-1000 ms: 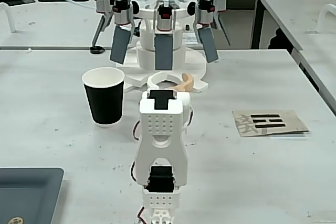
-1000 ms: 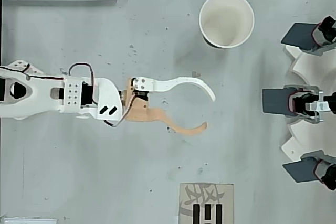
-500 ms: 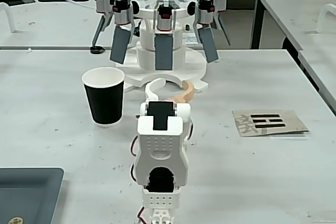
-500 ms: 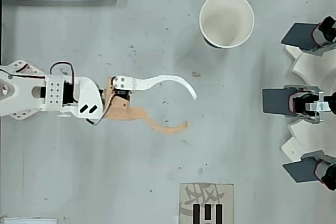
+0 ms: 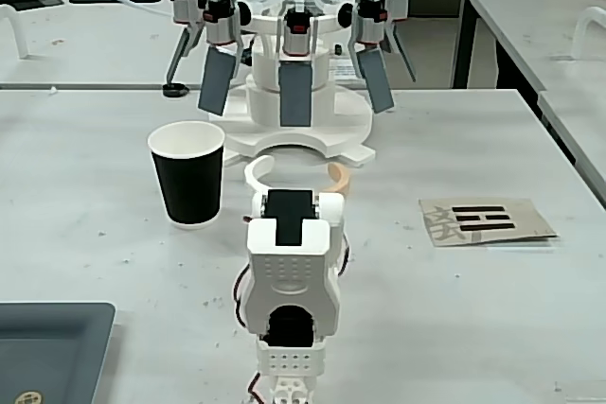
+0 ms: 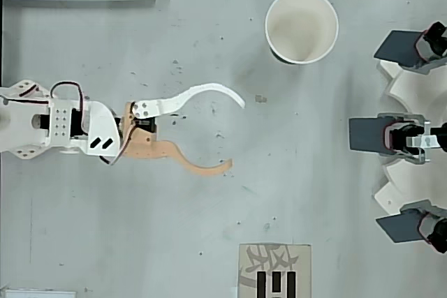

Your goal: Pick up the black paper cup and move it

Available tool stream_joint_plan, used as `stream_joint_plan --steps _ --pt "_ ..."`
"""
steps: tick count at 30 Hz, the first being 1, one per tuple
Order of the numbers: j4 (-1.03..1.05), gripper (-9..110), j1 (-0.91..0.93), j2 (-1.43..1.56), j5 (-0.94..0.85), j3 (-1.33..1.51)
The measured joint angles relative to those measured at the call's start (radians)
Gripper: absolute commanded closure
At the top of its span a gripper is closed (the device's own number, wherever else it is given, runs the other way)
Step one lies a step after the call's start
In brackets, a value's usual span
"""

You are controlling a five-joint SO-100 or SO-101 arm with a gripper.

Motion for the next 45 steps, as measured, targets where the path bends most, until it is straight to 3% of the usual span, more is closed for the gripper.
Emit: stream_joint_plan --steps 11,21,45 --pt "-0.075 56 -0.038 0.0 0.006 0.06" --pt "-0.092 52 -0.107 -0.101 -0.006 0.044" --pt "-0.103 48 -0.224 -0.62 -0.021 -0.474"
